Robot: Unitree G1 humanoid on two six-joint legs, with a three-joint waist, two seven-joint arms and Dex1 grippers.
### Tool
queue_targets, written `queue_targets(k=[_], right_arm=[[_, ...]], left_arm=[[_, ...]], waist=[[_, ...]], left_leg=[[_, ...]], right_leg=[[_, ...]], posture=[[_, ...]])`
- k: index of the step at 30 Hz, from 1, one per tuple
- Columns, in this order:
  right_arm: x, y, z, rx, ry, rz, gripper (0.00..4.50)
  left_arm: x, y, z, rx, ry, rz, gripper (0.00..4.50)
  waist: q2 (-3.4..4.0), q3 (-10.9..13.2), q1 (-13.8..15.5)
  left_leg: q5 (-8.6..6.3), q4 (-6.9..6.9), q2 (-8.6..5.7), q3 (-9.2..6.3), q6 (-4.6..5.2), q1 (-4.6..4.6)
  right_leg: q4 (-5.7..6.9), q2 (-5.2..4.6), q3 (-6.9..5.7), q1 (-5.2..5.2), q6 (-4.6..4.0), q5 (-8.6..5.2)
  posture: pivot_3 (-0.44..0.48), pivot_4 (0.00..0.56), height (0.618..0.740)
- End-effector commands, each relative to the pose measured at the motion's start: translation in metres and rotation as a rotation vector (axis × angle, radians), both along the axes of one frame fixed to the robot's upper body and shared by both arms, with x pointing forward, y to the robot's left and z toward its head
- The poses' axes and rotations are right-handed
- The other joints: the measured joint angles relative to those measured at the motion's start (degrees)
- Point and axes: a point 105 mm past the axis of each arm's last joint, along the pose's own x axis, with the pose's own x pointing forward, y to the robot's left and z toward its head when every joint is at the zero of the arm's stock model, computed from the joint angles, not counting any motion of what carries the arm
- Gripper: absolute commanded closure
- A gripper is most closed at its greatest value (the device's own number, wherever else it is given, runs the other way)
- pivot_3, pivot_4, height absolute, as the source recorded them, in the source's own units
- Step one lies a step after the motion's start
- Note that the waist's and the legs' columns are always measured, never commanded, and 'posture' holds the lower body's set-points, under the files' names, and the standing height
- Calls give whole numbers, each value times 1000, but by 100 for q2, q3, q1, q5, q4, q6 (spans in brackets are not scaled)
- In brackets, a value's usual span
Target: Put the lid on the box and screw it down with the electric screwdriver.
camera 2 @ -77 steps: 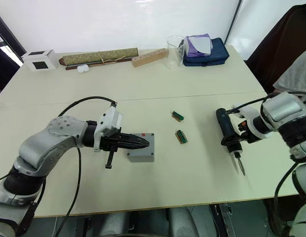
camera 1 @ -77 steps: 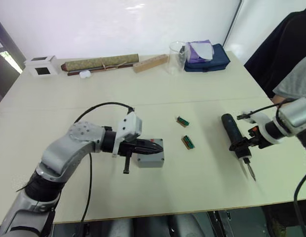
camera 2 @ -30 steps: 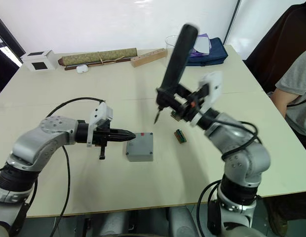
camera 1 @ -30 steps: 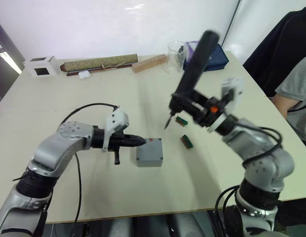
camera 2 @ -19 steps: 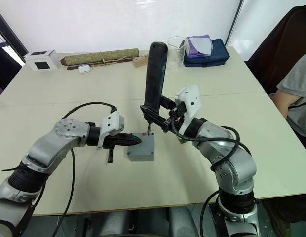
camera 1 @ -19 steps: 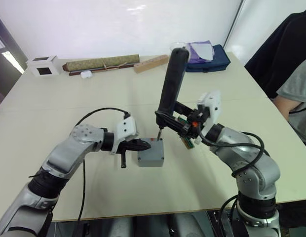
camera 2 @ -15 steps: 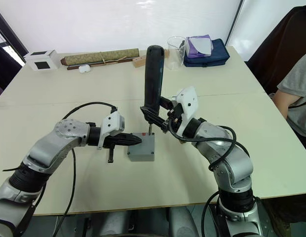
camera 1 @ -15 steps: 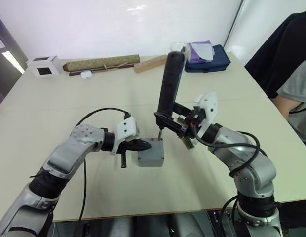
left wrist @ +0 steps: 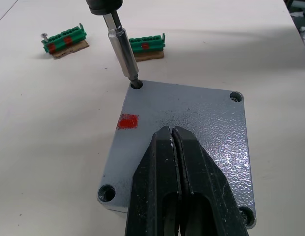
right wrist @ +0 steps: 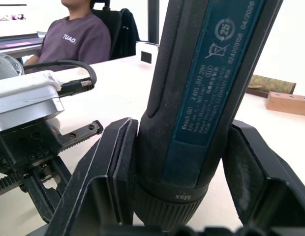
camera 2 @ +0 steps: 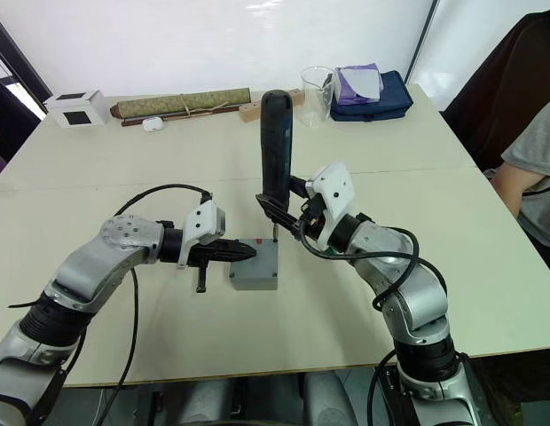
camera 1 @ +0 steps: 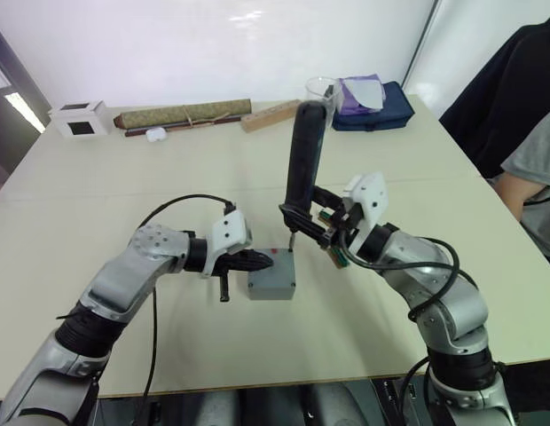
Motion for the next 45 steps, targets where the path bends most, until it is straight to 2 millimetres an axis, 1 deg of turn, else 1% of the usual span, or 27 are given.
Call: queue_targets(k=[1, 2, 3, 5, 8, 17, 25, 35, 38, 40, 41, 42, 44, 45], right_arm=[[-3, 0, -34, -137, 57, -8, 2351], [-2, -1, -39, -143, 78, -18, 2351], [-2, -2, -43, -145, 92, -25, 2351], [-3, -2, -48, -144, 119, -30, 2351], [-3, -2, -50, -146, 126, -35, 2351], [2, 0, -57, -161, 156, -44, 2351], [5, 2, -55, -154, 156, -45, 2351], [3, 0, -53, -145, 156, -42, 2351], [1, -1, -44, -121, 136, -29, 2351], [-2, -1, -33, -108, 110, -10, 2351], [-3, -1, -24, -95, 93, 2, 2351], [-5, -2, -12, -77, 69, 14, 2351], [-8, -5, 19, -17, 20, 40, 2351], [-9, -7, 33, 3, 2, 53, 2351]], left_arm=[[-4, 6, -21, 51, 62, 11, 4500], [-5, 7, -23, 51, 68, 12, 4500], [-6, 7, -24, 51, 74, 13, 4500], [-8, 8, -28, 51, 82, 16, 4500], [-8, 8, -29, 49, 85, 20, 4500], [-6, 9, -31, 55, 85, 30, 4500], [-7, 6, -36, 53, 89, 30, 4500], [-7, 4, -35, 48, 91, 23, 4500], [-7, 4, -36, 47, 94, 22, 4500], [-8, 4, -36, 47, 97, 20, 4500], [-8, 4, -37, 47, 100, 18, 4500], [-10, 5, -37, 46, 105, 15, 4500], [-14, 6, -37, 39, 122, 1, 4500], [-16, 7, -37, 33, 131, -4, 4500]], waist=[[-1, -19, -4], [-5, -27, -9], [-7, -34, -12], [-23, -55, -12], [-43, -88, -10], [-46, -128, -9], [-45, -136, 2], [-45, -140, 9], [-45, -140, 11], [-45, -141, 13], [-45, -141, 12], [-44, -140, 8], [-40, -136, 7], [-40, -129, 6]], left_leg=[[0, -3, 0, 1, 0, 12], [0, -8, 1, 1, 1, 23], [-2, -18, 3, 1, 2, 62], [-6, -27, 6, 0, 9, 106], [-9, -39, 9, 0, 10, 166], [-9, -44, 12, 0, 10, 167], [-9, -47, 12, 0, 10, 167], [-10, -54, 17, -1, 10, 167], [-9, -61, 20, -1, 10, 167], [-9, -73, 20, 0, 10, 167], [-9, -78, 20, 0, 10, 167], [-9, -84, 20, 0, 10, 167], [-9, -90, 20, 1, 10, 163], [-9, -92, 20, 1, 10, 159]], right_leg=[[-5, 0, 0, 12, 0, -1], [-9, 1, 0, 23, -1, -1], [-21, 3, 0, 62, -3, -6], [-41, 5, -2, 112, -19, -31], [-54, 1, -1, 169, -39, -51], [-56, 0, -1, 169, -40, -52], [-61, -4, -1, 169, -40, -53], [-70, -10, -1, 169, -32, -59], [-76, -14, -1, 168, -21, -65], [-89, -16, -1, 169, -21, -65], [-96, -16, 0, 169, -21, -65], [-102, -17, 0, 169, -21, -65], [-104, -18, 1, 164, -23, -63], [-106, -18, 2, 160, -41, -52]], posture=[[0, 150, 740], [0, 150, 740], [0, 150, 740], [0, 150, 740], [0, 150, 740], [0, 150, 740], [0, 150, 740], [0, 150, 740], [0, 150, 740], [0, 150, 740], [0, 150, 740], [0, 150, 740], [0, 150, 740], [0, 150, 740]])
